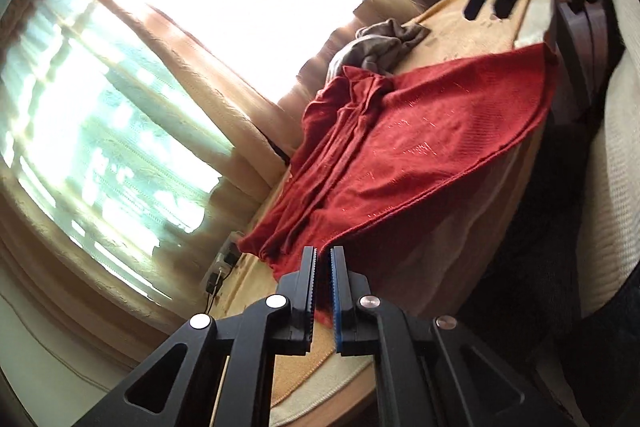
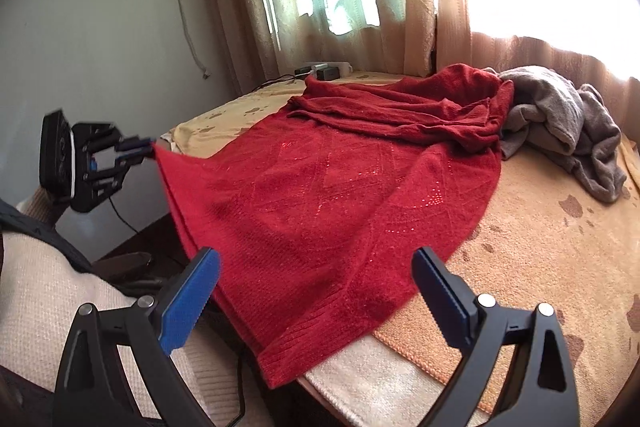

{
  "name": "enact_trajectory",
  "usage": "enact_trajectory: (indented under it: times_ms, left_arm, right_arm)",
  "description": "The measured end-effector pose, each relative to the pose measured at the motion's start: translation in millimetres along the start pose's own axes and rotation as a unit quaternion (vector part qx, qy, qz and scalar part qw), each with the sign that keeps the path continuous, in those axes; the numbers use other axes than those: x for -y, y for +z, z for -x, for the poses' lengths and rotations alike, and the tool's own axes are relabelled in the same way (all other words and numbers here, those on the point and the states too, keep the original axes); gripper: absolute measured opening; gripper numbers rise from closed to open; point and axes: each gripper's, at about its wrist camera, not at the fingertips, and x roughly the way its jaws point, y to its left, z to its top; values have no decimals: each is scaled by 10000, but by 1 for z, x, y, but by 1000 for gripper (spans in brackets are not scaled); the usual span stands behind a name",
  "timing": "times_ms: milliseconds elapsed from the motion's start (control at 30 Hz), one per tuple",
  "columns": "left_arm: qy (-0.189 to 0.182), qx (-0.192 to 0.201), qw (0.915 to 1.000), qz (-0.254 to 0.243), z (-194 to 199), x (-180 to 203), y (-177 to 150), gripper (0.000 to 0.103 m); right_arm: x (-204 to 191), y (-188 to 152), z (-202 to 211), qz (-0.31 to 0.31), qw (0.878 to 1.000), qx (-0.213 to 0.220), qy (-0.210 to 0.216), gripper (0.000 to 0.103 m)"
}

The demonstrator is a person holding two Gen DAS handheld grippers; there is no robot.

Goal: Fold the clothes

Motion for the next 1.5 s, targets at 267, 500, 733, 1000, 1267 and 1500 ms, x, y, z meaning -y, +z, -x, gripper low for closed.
enact_trajectory:
  times_ms: [267,500,733,1000,1267,1500]
  left_arm:
    - [237,-15,9993,286,-24,-13,8,8]
    - [440,128,9922,1156,-30,-58,15,8]
    - [-99,-107,9958,906,-33,-49,-10,8]
    - [-617,-319,9975,-94,-18,-3,-26,8]
    - [-825,-369,9940,-620,-23,15,-25,9]
    - [-952,-413,9915,-782,-23,22,-30,9]
  right_arm:
    - [-38,-24,-12,743,9962,-432,-154,98]
    - [-53,-35,-19,1193,9898,-566,-525,98]
    - [-50,-38,-23,1327,9839,-717,-961,98]
    - [-29,-44,-22,774,9830,-1205,-1145,65]
    - [-51,-52,-39,1283,9718,-1503,-1283,46]
    - [-38,-39,-16,437,9858,-1251,-1035,13]
